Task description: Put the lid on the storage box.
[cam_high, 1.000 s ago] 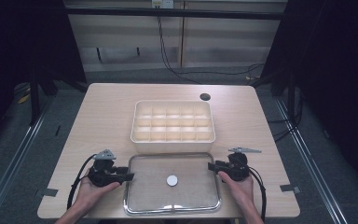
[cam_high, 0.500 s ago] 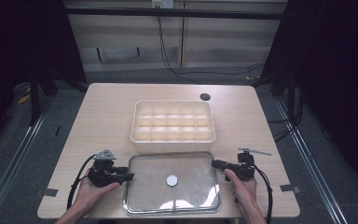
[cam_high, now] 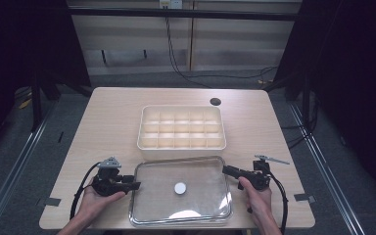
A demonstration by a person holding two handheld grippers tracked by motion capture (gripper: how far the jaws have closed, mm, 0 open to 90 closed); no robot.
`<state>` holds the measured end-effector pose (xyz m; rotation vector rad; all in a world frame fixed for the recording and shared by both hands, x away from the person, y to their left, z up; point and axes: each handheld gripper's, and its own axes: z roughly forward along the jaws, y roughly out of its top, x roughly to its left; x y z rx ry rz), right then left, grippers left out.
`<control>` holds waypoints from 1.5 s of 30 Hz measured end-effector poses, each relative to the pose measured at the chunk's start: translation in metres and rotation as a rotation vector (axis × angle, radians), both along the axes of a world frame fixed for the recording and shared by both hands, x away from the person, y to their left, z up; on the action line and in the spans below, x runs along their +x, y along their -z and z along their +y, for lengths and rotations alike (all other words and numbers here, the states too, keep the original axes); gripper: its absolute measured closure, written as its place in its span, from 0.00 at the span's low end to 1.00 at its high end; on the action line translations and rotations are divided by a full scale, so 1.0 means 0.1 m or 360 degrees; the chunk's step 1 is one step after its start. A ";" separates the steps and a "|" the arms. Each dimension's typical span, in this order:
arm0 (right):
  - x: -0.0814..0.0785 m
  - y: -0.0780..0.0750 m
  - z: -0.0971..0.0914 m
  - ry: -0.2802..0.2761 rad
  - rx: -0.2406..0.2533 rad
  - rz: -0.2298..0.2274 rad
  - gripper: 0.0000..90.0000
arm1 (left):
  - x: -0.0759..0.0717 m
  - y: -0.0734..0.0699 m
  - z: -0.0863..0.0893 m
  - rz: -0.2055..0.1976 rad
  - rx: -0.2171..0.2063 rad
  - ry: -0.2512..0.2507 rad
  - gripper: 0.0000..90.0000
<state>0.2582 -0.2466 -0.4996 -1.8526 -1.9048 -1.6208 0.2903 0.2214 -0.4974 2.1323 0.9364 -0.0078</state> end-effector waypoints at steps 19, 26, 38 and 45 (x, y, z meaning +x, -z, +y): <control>-0.02 -0.04 0.13 -0.0191 0.0016 0.0016 0.68 | 0.00 0.00 0.00 -0.0006 -0.0007 0.0012 0.63; 0.03 -0.01 0.13 -0.0239 0.0077 0.0022 0.74 | 0.01 0.01 0.01 0.0008 -0.0027 0.0014 0.63; 0.00 -0.08 0.08 -0.0216 0.0176 -0.0056 0.83 | 0.04 0.02 0.02 0.0034 -0.0079 -0.0009 0.39; -0.01 -0.12 0.08 -0.0216 0.0159 -0.0082 0.83 | 0.09 0.04 0.01 0.0163 -0.0201 0.0009 0.45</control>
